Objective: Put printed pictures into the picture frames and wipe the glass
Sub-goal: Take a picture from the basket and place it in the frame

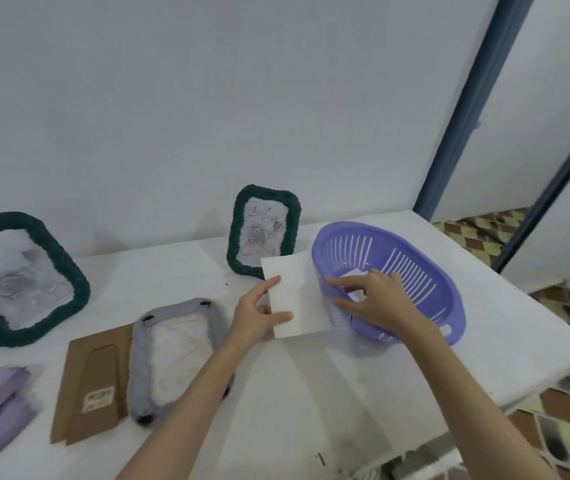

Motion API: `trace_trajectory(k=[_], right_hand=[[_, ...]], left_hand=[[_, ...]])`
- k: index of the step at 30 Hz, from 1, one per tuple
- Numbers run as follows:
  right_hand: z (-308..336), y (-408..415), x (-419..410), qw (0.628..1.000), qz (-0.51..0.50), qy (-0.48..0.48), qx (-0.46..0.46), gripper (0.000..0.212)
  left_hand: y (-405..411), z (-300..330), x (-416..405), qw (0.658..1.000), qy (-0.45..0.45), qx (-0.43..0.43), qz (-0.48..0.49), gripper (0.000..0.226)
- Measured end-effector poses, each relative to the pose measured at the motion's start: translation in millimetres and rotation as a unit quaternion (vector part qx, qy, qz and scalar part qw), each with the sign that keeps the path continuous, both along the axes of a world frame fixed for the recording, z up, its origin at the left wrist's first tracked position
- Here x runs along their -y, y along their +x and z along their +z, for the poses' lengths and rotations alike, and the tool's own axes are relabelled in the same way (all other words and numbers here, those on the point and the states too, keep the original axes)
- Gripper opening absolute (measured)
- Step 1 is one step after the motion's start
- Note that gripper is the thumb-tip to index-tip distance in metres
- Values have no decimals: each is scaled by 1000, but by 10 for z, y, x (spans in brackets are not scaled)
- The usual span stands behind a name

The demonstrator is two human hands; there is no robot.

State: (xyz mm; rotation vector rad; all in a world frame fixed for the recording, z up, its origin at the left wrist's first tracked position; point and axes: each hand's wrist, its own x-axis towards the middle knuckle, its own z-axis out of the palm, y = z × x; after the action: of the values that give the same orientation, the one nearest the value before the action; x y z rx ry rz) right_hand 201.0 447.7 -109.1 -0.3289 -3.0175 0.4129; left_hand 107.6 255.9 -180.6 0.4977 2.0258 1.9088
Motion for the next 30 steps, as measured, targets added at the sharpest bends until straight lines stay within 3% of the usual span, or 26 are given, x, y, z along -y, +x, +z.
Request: trace_trajectory(k=[5, 8, 11, 15, 19, 22, 25, 27, 30], right_hand=[[112, -13, -130, 997, 5, -57, -54, 40], [152, -26, -202, 992, 3, -101, -75, 36], [121, -36, -218, 990, 7, -111, -82, 37], [27, -43, -173, 990, 14, -107, -94, 38], [-136, -67, -117, 992, 25, -80, -98, 39], [-216, -95, -118, 992, 19, -79, -93, 46], [-177, -90, -189, 983, 12, -166, -75, 48], [-153, -123, -341, 974, -20, -222, -50, 49], [-178, -224, -664, 978, -94, -185, 17, 60]], left_hand=[[-79, -101, -156, 999, -30, 15, -25, 75], [-105, -107, -296, 996, -60, 15, -70, 66], [-176, -200, -424, 979, -159, -83, -94, 57], [-251, -298, -536, 918, -320, -210, -100, 57], [-291, -347, -543, 892, -357, -252, -113, 54], [-284, -308, -506, 915, -301, -255, -82, 45], [-189, -84, -558, 985, -132, -115, 13, 33], [-140, 100, -649, 998, -60, -3, 23, 38], [-118, 247, -765, 998, -62, 31, -11, 58]])
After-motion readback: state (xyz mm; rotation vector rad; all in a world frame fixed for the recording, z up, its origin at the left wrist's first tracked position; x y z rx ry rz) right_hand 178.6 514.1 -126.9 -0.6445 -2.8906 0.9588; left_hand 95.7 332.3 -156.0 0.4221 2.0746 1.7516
